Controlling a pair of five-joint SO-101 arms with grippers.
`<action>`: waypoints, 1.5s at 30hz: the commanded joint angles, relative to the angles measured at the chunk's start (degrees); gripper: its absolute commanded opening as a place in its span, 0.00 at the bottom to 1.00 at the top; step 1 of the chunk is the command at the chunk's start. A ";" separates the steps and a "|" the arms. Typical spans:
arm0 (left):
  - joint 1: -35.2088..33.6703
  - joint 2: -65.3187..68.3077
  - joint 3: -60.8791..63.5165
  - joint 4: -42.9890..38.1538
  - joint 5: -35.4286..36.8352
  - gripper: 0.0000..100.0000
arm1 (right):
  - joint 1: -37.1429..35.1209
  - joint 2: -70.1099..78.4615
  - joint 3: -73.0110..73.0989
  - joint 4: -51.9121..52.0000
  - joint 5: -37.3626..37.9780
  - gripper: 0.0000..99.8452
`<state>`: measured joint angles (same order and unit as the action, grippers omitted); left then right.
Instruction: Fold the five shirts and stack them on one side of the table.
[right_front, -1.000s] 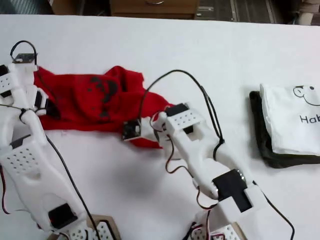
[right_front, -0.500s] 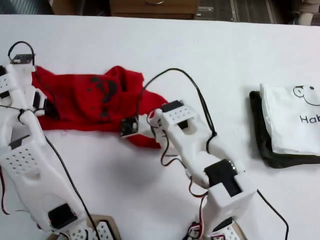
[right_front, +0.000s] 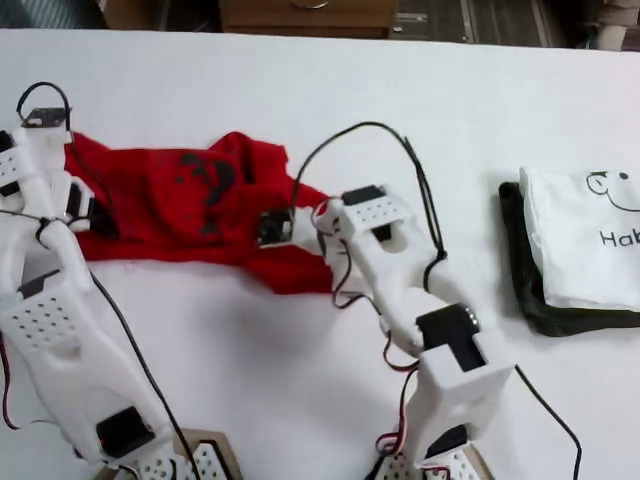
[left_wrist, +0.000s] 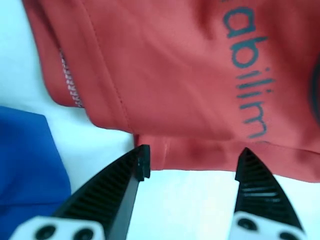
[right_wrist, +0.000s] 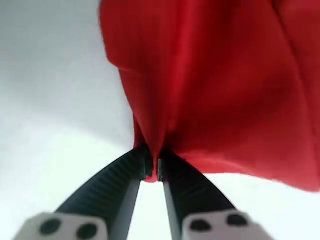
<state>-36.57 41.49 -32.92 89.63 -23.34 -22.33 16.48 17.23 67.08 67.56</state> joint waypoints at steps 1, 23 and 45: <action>-0.18 -0.53 -0.22 0.53 -0.26 0.29 | 2.07 -1.01 -7.47 4.35 0.09 0.02; 6.68 0.70 3.65 -1.85 -30.24 0.29 | 7.16 -5.93 -39.47 20.09 -0.09 0.02; 9.49 2.64 -28.97 13.10 -20.22 0.17 | 10.68 -11.38 -60.31 27.65 -13.98 0.02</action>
<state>-30.51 45.98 -61.67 100.53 -43.91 -10.99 8.31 -41.14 94.86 55.08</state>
